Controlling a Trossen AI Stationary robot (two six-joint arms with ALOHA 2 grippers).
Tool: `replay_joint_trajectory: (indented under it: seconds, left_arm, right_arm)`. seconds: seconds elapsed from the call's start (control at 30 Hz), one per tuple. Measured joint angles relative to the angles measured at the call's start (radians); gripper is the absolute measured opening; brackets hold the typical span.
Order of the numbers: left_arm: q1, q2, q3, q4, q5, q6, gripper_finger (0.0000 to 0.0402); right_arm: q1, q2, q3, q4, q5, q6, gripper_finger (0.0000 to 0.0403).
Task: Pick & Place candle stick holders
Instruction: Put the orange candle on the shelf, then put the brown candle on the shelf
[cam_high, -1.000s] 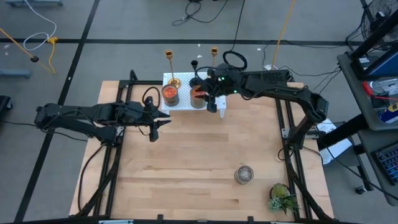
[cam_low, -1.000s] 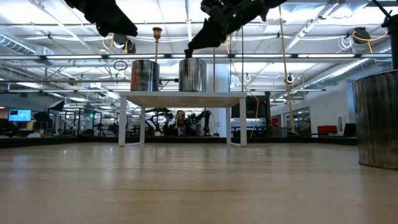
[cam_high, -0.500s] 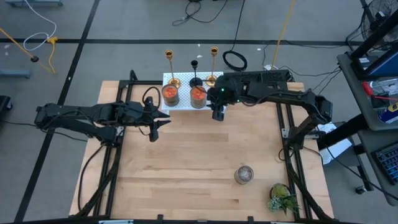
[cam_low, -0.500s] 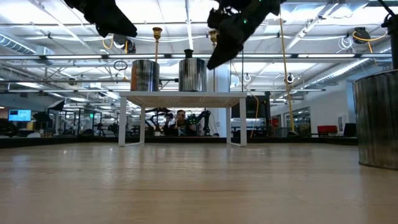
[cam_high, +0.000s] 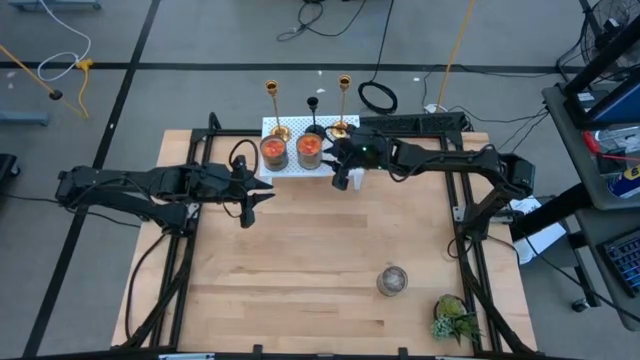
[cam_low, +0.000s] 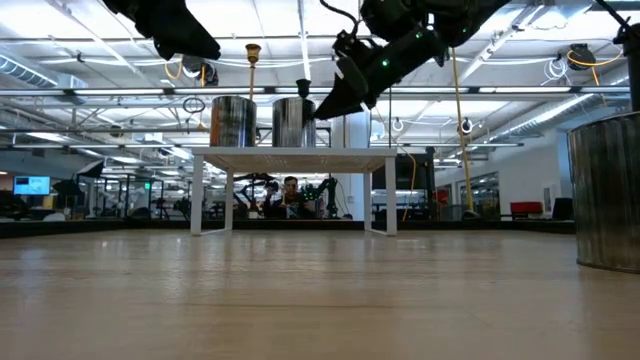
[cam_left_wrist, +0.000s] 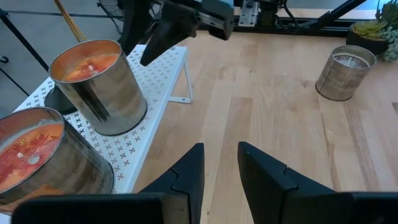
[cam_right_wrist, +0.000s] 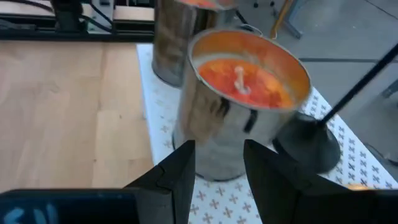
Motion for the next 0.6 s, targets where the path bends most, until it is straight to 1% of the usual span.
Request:
replay_joint_trajectory:
  seconds: [0.13, 0.3, 0.37, 0.47, 0.6]
  left_arm:
    - [0.0, 0.0, 0.0, -0.003, 0.0, -0.008, 0.0104]
    - [0.0, 0.0, 0.0, -0.003, 0.0, -0.007, 0.0104]
    - [0.0, 0.0, 0.0, -0.001, 0.0, -0.007, 0.0104]
    - [0.0, 0.0, 0.0, 0.001, 0.0, -0.007, 0.0104]
    - [0.0, 0.0, 0.0, 0.005, 0.0, -0.007, 0.0104]
  right_arm:
    - [-0.002, -0.005, -0.015, -0.031, 0.001, 0.0, 0.0132]
    - [0.045, -0.096, -0.011, -0.127, 0.001, -0.012, 0.0132]
    - [0.085, -0.137, -0.018, -0.217, 0.0, 0.004, 0.0132]
    - [0.167, -0.173, -0.015, -0.247, 0.001, 0.038, 0.0132]
    - [0.288, -0.204, -0.013, -0.294, 0.002, 0.135, 0.0132]
